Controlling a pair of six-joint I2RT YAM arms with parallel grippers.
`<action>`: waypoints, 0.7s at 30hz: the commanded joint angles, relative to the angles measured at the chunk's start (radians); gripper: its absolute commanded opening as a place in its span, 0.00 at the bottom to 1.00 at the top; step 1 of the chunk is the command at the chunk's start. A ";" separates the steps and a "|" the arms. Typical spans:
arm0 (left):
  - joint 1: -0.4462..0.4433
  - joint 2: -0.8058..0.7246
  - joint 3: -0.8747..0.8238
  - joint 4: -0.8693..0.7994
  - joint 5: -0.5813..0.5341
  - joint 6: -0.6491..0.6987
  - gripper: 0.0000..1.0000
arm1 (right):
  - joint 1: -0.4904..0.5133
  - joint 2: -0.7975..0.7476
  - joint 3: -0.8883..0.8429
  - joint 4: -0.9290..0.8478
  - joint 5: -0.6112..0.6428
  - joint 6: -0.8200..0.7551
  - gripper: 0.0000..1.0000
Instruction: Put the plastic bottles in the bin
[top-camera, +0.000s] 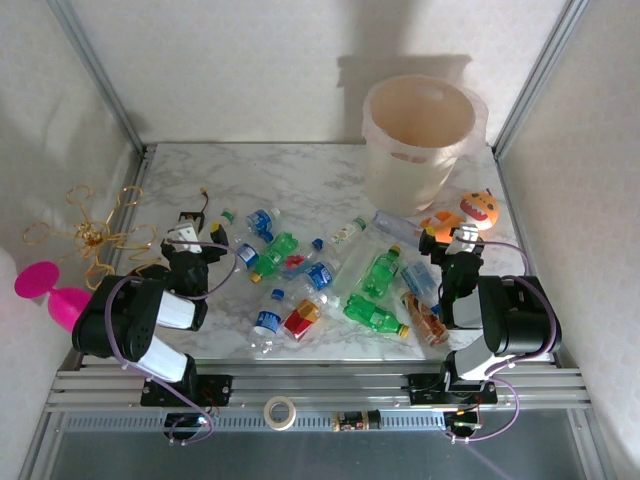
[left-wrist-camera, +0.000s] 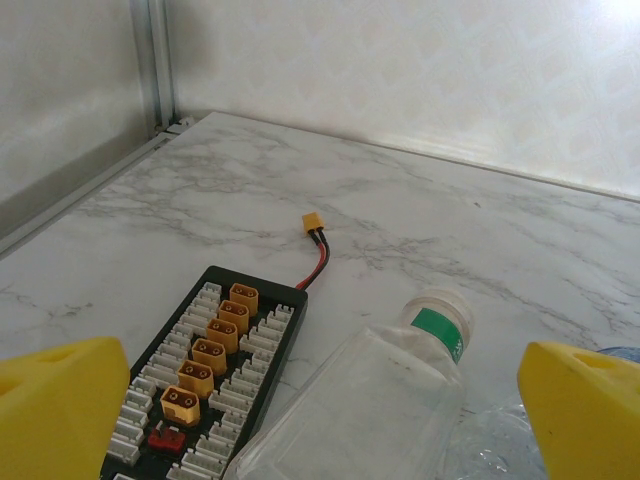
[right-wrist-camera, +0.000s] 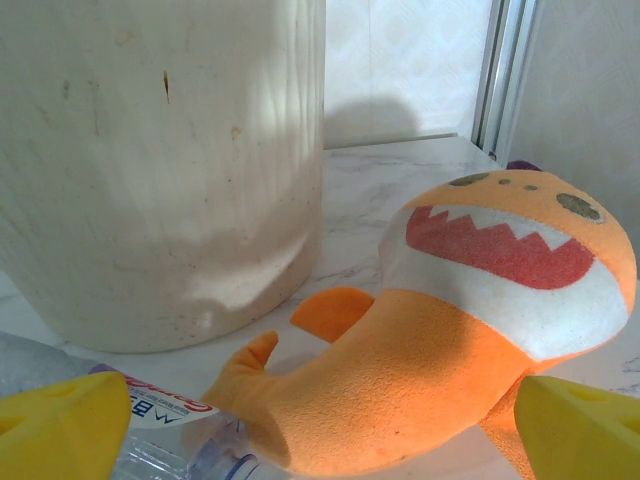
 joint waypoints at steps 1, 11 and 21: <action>0.009 0.004 0.017 0.001 0.016 -0.013 0.99 | 0.002 0.004 0.013 0.025 -0.002 -0.012 0.99; 0.007 0.005 0.019 0.000 0.016 -0.010 0.99 | 0.002 0.004 0.015 0.020 -0.004 -0.011 0.99; 0.007 0.006 0.018 -0.002 0.017 -0.010 0.99 | 0.002 0.004 0.015 0.022 -0.003 -0.012 0.99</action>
